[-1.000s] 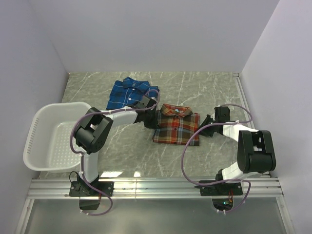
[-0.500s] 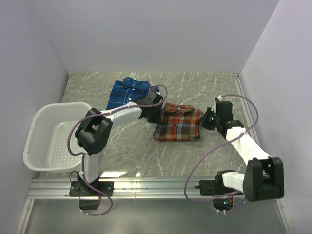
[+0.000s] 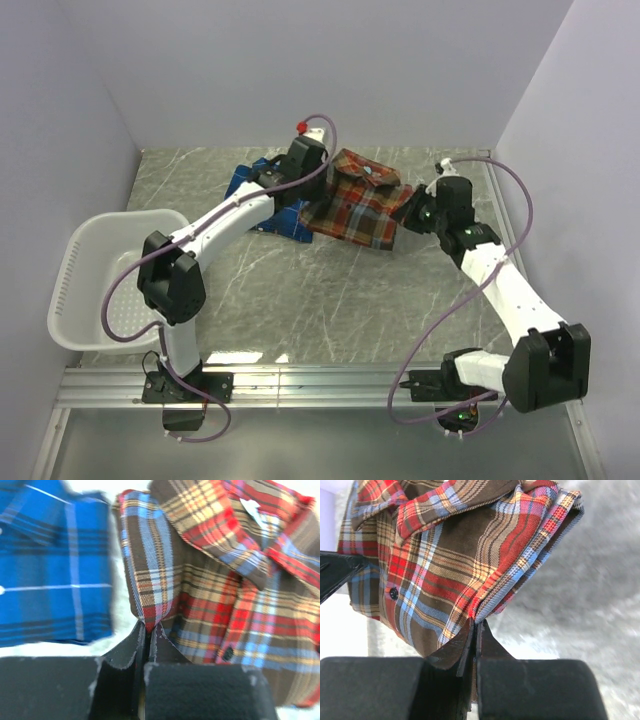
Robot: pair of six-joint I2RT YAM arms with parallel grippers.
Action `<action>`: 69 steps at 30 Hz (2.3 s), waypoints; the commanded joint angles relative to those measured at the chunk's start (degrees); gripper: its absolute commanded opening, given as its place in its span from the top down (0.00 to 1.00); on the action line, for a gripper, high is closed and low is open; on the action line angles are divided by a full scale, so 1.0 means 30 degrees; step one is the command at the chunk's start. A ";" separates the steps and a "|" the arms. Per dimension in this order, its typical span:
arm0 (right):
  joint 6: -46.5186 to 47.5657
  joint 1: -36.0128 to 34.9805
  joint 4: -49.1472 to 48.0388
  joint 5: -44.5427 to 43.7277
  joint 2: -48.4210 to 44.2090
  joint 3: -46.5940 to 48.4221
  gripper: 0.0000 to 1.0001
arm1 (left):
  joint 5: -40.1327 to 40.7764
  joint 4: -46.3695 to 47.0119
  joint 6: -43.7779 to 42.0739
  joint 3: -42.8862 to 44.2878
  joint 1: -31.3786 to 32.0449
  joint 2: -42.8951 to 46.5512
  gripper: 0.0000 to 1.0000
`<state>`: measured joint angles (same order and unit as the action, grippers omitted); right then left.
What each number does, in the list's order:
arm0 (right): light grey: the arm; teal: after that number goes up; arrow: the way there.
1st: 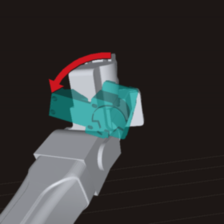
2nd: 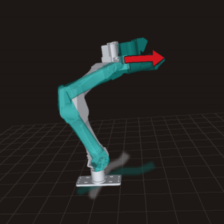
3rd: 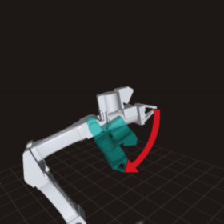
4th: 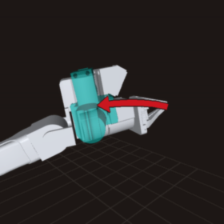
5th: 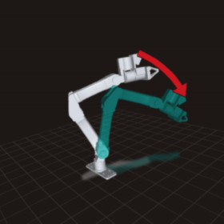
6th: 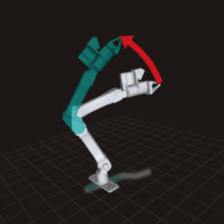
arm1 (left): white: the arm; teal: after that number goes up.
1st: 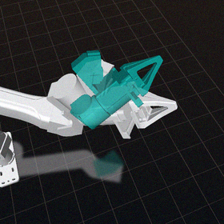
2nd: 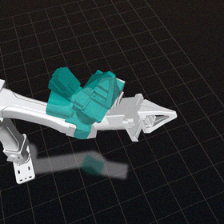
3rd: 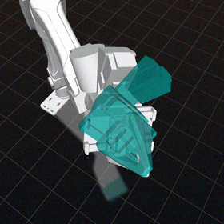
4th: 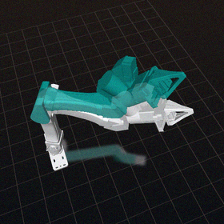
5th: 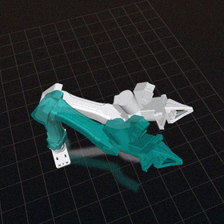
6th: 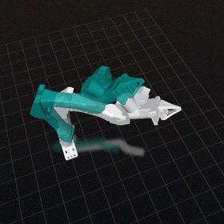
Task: Fold and stack the long sleeve shirts
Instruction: Neatly place the folded shirt to the corner
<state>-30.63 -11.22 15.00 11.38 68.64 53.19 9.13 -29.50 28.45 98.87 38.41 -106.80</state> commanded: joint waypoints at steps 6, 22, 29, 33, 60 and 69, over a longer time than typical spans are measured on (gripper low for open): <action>-0.0950 -0.2143 -0.4325 0.0162 0.4356 0.3479 1.00 | 0.2699 0.1070 -0.2564 0.0239 -0.3163 0.1119 1.00; -0.1098 -0.4901 -0.8078 0.1656 1.3063 0.9075 1.00 | 0.5950 0.3942 -0.4269 -0.1929 -0.7469 -0.0462 0.99; -0.1010 -0.5428 -0.8869 0.2097 1.5231 0.9809 1.00 | 0.5776 0.4851 -0.4179 -0.2752 -0.8556 -0.1692 0.99; -0.0922 -0.5605 -0.8897 0.1921 1.6024 0.9811 1.00 | 0.5777 0.5348 -0.4326 -0.2956 -0.8673 -0.2396 0.99; -0.0072 -0.5546 -0.6613 -0.1300 0.7475 0.4837 0.30 | -0.0713 0.4411 -0.0080 -0.3833 -0.8587 0.1910 0.36; -0.0454 -0.4814 -0.6642 -0.1068 0.2845 -0.0056 0.32 | -0.1195 0.7164 0.0361 -0.5417 -0.4896 0.0301 0.59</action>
<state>-31.79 -26.98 -4.60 8.47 80.58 56.71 8.38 -11.86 28.38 84.01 20.91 -103.57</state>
